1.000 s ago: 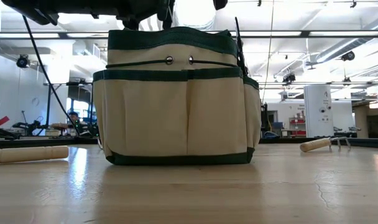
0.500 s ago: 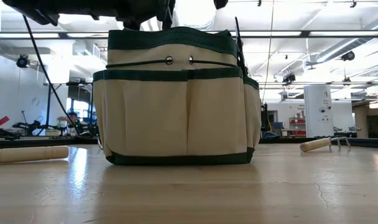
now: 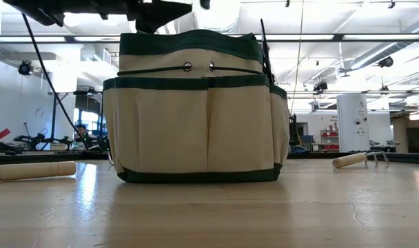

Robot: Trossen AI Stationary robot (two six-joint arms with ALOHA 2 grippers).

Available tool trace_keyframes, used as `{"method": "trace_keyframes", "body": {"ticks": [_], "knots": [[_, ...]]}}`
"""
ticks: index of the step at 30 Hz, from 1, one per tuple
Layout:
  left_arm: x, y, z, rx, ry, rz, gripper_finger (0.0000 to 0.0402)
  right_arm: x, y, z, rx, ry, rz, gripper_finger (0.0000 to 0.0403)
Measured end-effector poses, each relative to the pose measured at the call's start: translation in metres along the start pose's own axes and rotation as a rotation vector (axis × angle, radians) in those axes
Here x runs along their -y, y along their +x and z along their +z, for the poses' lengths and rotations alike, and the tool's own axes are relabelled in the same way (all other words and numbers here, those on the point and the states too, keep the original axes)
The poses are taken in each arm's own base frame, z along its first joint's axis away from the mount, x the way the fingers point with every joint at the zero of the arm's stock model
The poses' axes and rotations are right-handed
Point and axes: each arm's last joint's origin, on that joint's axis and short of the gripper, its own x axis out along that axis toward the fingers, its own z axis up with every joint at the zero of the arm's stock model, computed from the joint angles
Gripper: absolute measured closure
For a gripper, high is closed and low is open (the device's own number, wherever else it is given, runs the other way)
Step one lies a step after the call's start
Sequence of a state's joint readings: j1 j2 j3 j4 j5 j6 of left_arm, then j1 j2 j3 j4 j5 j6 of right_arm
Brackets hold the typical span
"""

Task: Pick & Place Garden tools in Gardening bag
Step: Put the green shear scissors into the white gardening bag

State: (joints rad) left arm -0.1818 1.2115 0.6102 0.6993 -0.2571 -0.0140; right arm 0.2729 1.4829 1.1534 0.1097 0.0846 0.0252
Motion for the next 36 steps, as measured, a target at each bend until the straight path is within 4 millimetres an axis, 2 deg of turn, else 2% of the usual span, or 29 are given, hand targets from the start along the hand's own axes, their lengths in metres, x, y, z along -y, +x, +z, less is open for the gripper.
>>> {"method": "trace_keyframes", "body": {"ticks": [5, 9, 23, 36], "knots": [[0.002, -0.002, 0.003, 0.014, -0.021, -0.077, 0.0142, -0.004, -0.001, -0.003, -0.038, -0.018, 0.139, 0.0380], [0.004, -0.002, 0.007, 0.024, -0.044, -0.148, 0.0144, -0.004, 0.001, -0.005, -0.047, -0.034, 0.141, 0.0380], [0.004, -0.001, 0.010, 0.033, -0.082, -0.131, 0.0145, 0.006, 0.002, -0.004, -0.030, -0.048, 0.105, 0.0380], [0.011, 0.024, 0.006, -0.006, -0.069, -0.152, 0.0145, 0.010, 0.003, -0.004, -0.029, -0.044, 0.098, 0.0382]]}}
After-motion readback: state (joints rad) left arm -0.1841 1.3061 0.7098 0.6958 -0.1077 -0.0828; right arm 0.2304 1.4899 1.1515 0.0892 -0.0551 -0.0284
